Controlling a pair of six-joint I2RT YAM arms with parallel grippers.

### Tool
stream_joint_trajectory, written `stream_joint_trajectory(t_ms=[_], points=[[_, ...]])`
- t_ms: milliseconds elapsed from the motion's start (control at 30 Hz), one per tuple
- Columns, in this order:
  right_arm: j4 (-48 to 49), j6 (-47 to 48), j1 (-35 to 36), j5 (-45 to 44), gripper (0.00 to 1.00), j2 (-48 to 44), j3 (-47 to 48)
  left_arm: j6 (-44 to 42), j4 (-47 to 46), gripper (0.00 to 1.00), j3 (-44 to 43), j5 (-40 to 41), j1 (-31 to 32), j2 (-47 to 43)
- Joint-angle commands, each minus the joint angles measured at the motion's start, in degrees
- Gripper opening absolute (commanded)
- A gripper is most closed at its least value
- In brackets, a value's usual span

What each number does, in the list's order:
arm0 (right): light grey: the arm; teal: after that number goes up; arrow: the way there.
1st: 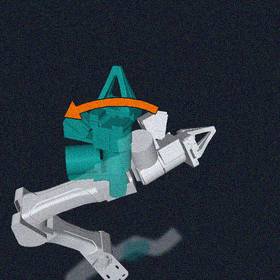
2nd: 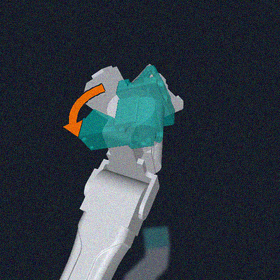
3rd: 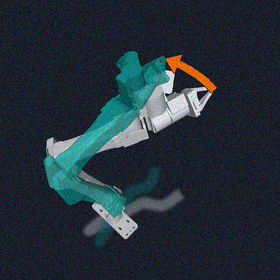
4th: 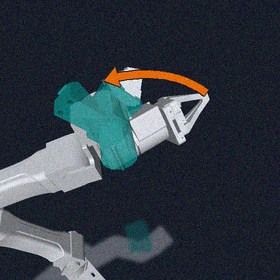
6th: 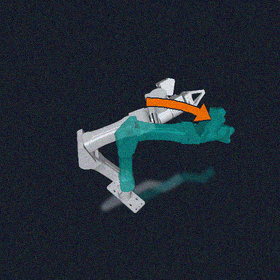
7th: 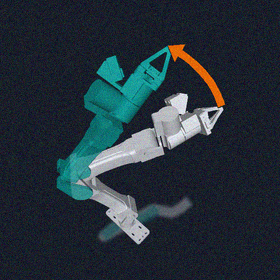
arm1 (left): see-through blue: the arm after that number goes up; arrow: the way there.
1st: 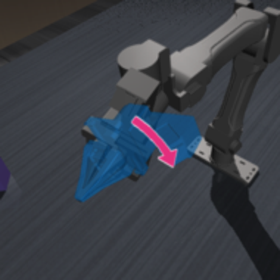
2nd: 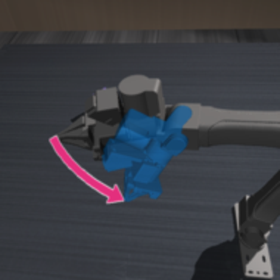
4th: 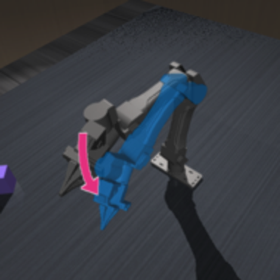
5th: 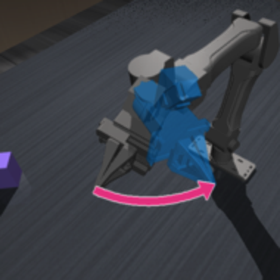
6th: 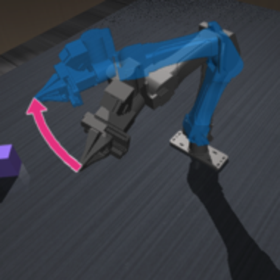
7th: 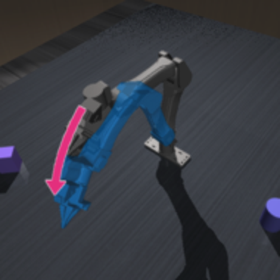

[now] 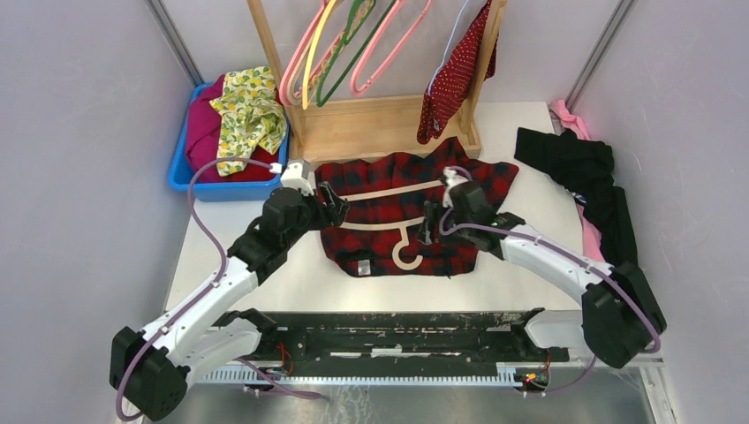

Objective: Place the skirt on the hanger
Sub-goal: Pick up the hanger at the center of the board.

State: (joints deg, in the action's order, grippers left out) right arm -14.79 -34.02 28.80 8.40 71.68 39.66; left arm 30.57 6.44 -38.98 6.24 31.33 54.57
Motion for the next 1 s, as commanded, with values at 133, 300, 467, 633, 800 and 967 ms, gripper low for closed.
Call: stream_joint_trajectory(t_ms=[133,300,467,633,800,967], points=[[-6.1,16.3,14.3,-19.0,0.7,8.7,17.3,2.1,2.8,0.75,1.6,1.9,0.3,-5.3],[-5.0,14.2,15.5,-13.6,0.68,12.3,19.9,2.6,2.4,0.75,3.5,0.7,0.3,-6.4],[-6.8,10.6,15.7,-14.1,0.62,18.6,21.2,2.9,2.2,0.75,3.6,-0.3,0.3,-7.1],[-2.7,8.5,15.9,-13.1,0.61,24.0,20.5,3.5,2.2,0.76,4.0,-0.8,0.3,-8.0],[-0.7,6.9,15.9,-13.2,0.57,27.0,20.8,3.9,2.1,0.92,4.6,-1.0,0.3,-8.4],[0.1,5.3,15.9,-14.0,0.49,27.5,20.2,4.2,2.0,0.92,5.2,-1.7,0.3,-9.4]])
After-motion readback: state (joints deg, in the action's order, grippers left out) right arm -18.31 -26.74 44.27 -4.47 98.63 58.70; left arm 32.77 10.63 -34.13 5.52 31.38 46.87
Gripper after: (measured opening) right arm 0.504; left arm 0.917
